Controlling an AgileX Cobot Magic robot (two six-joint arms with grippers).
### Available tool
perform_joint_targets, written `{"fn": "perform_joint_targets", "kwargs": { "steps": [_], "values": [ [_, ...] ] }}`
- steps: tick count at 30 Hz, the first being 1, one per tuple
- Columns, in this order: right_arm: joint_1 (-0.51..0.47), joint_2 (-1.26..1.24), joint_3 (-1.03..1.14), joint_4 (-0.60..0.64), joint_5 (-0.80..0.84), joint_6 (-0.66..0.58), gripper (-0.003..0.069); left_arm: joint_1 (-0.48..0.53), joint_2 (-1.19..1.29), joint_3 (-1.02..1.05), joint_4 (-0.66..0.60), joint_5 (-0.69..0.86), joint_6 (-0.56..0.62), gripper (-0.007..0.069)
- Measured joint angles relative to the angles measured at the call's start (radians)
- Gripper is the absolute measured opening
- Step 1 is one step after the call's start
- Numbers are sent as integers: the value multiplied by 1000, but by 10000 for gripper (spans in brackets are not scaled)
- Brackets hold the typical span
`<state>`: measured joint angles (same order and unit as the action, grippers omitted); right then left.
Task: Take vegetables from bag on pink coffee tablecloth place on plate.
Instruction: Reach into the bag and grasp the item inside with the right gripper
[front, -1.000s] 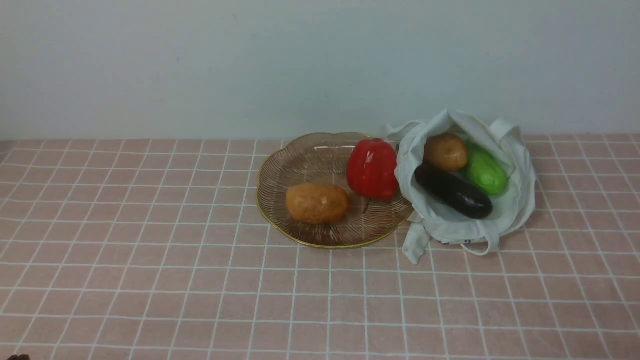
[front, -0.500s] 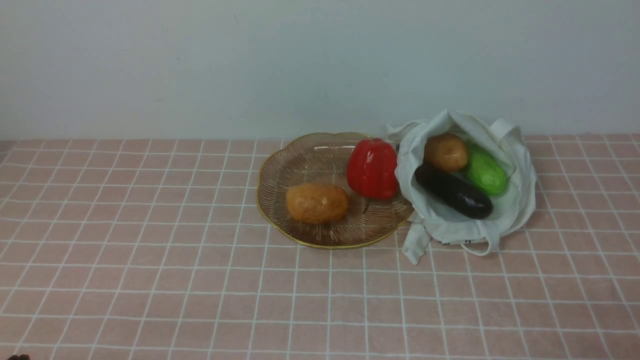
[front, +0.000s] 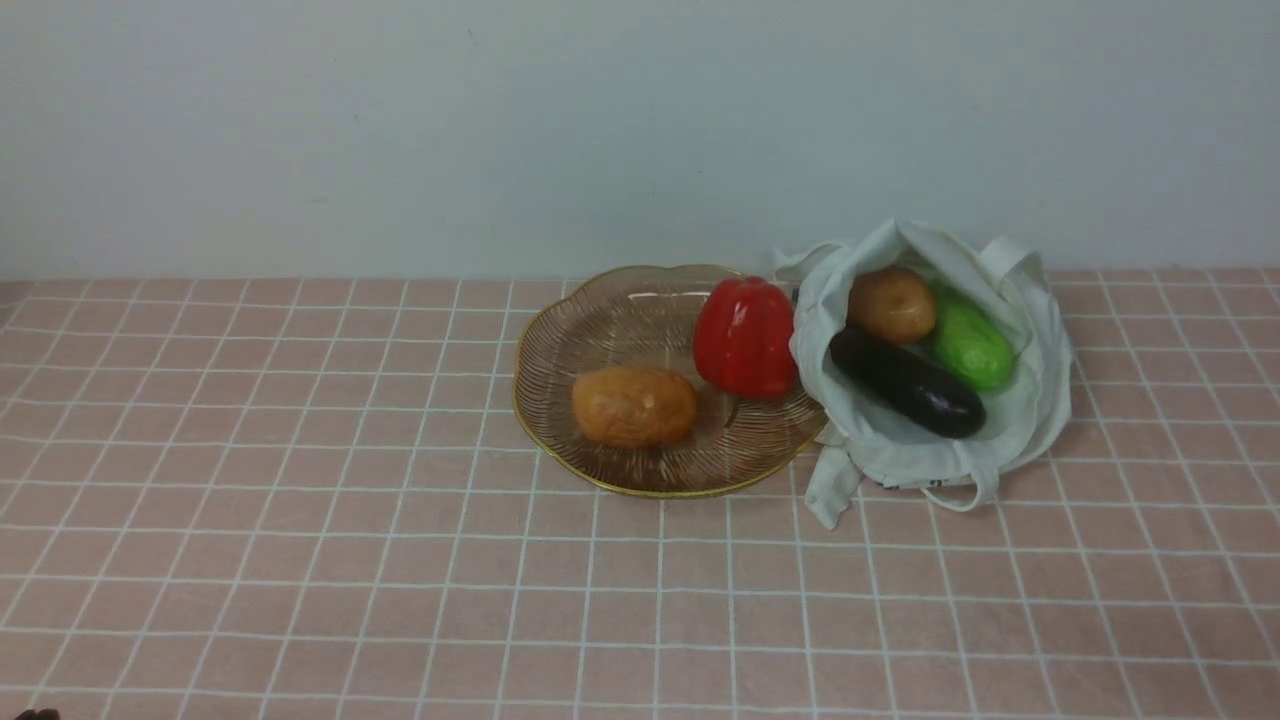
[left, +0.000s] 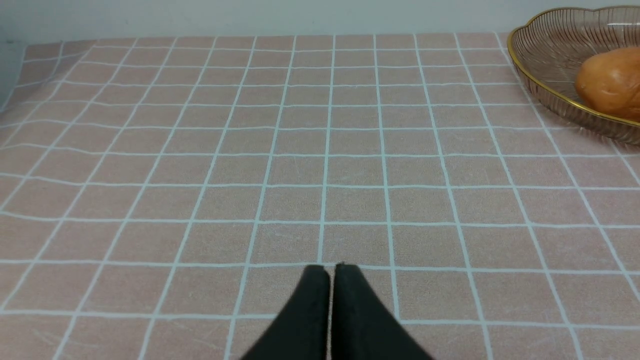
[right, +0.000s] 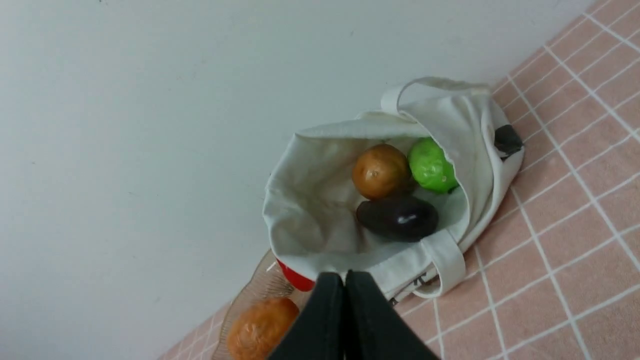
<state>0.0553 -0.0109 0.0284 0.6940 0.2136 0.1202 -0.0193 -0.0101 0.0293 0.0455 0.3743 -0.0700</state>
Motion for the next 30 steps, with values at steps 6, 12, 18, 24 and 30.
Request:
{"fn": "perform_joint_targets", "kwargs": {
  "steps": [6, 12, 18, 24, 30],
  "values": [
    [0, 21, -88, -88, -15, -160, -15, 0, 0, 0, 0, 0, 0, -5],
    [0, 343, -445, -222, 167, -285, -15, 0, 0, 0, 0, 0, 0, -5],
    [0, 839, -749, -278, 581, -274, -14, 0, 0, 0, 0, 0, 0, -5],
    [0, 1282, -958, -258, 644, -360, -10, 0, 0, 0, 0, 0, 0, -5],
    [56, 1576, -1169, -262, 630, -393, 1, 0, 0, 0, 0, 0, 0, -5]
  ]
}}
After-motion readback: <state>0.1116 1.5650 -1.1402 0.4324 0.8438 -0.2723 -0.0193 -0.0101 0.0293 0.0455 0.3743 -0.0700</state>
